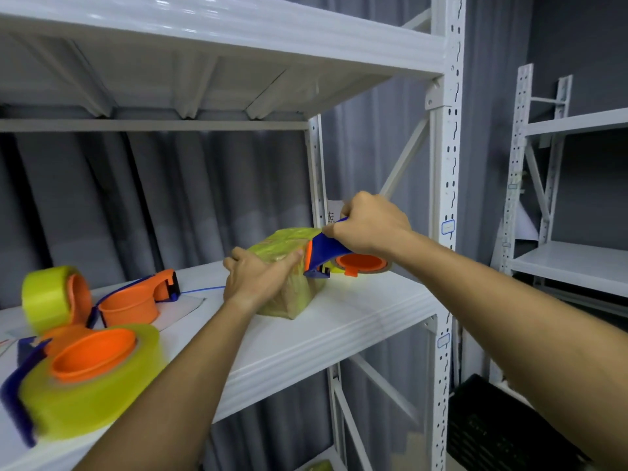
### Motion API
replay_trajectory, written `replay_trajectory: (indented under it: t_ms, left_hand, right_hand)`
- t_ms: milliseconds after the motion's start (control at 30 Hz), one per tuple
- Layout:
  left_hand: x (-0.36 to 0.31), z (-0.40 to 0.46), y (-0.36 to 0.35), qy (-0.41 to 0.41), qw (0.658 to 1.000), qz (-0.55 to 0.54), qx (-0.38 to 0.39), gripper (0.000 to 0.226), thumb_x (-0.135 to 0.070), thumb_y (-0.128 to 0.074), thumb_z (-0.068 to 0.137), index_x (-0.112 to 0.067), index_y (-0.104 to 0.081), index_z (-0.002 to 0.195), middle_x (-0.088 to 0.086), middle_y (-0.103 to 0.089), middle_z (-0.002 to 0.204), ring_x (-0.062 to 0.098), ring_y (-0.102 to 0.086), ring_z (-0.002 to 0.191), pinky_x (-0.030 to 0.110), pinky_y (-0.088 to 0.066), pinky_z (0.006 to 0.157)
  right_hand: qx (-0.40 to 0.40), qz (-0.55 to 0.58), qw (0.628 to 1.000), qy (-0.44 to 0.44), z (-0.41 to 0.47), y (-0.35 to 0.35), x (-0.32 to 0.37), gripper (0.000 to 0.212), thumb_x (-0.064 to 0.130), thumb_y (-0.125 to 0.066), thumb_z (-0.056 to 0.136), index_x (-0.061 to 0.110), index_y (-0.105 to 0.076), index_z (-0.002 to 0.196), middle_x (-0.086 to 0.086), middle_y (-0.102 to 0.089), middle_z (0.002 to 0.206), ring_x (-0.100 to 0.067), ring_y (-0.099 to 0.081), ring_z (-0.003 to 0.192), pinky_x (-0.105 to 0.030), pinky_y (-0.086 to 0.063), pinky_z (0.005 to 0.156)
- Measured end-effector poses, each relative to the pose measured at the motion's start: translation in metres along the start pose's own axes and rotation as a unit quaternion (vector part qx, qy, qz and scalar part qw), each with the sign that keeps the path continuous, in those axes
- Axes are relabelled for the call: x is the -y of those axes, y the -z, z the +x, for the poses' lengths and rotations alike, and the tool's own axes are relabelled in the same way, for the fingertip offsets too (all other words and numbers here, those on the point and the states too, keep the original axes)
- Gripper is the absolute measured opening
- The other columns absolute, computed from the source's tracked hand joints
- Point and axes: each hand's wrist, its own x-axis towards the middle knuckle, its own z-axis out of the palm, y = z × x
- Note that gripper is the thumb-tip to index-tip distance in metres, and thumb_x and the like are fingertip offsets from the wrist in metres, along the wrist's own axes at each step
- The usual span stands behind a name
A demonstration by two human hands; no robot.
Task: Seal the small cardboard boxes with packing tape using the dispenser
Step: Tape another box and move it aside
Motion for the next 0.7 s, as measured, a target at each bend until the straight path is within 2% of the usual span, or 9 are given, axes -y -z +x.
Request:
replay_trajectory:
  t_ms: [100, 267, 400, 533, 700]
  left_hand:
    - [0.003, -0.004, 0.002, -0.028, 1.0, 0.003, -0.011, 0.111, -0.074, -0.074, 0.064, -0.005, -0.033, 0.141, 0.009, -0.041, 0.141, 0.032, -0.053, 0.124, 0.036, -0.042, 0.083]
    - [0.004, -0.02, 0.015, -0.054, 0.997, -0.017, -0.046, 0.102, -0.065, -0.08, 0.058, -0.007, -0.041, 0.133, 0.007, -0.049, 0.135, 0.03, -0.055, 0.12, 0.039, -0.05, 0.088]
    - [0.002, -0.046, 0.031, -0.071, 0.996, -0.033, -0.049, 0.104, -0.064, -0.08, 0.061, -0.007, -0.035, 0.136, 0.007, -0.043, 0.138, 0.028, -0.051, 0.126, 0.04, -0.048, 0.095]
    - [-0.004, -0.077, 0.048, -0.085, 0.993, -0.047, -0.072, 0.109, -0.07, -0.08, 0.063, -0.006, -0.033, 0.138, 0.006, -0.041, 0.141, 0.026, -0.049, 0.128, 0.031, -0.04, 0.09]
    - [-0.014, -0.133, 0.056, -0.098, 0.988, -0.023, -0.12, 0.108, -0.069, -0.078, 0.065, -0.006, -0.032, 0.14, 0.008, -0.037, 0.146, 0.027, -0.047, 0.131, 0.027, -0.033, 0.09]
  right_hand:
    - [-0.003, -0.004, 1.0, -0.015, -0.008, 0.0, 0.005, 0.034, 0.048, -0.065, 0.073, 0.015, -0.061, 0.067, 0.001, -0.059, 0.06, -0.019, -0.057, 0.056, -0.027, -0.038, 0.05]
    - [-0.034, 0.004, 0.999, -0.038, -0.028, 0.006, 0.007, 0.038, 0.046, -0.066, 0.073, 0.014, -0.053, 0.059, 0.002, -0.053, 0.055, -0.018, -0.051, 0.052, -0.024, -0.028, 0.048]
    - [-0.032, 0.009, 0.999, -0.028, -0.045, 0.02, 0.011, 0.037, 0.046, -0.065, 0.072, 0.012, -0.055, 0.06, -0.001, -0.054, 0.058, -0.022, -0.053, 0.056, -0.025, -0.029, 0.049]
    - [-0.046, 0.017, 0.999, -0.01, -0.064, 0.04, 0.015, 0.038, 0.045, -0.064, 0.072, 0.01, -0.052, 0.061, -0.002, -0.052, 0.06, -0.022, -0.05, 0.057, -0.026, -0.027, 0.049]
    - [-0.034, 0.035, 0.998, 0.035, -0.103, 0.071, 0.008, 0.034, 0.041, -0.065, 0.069, 0.011, -0.055, 0.058, -0.001, -0.052, 0.057, -0.023, -0.052, 0.057, -0.026, -0.03, 0.051]
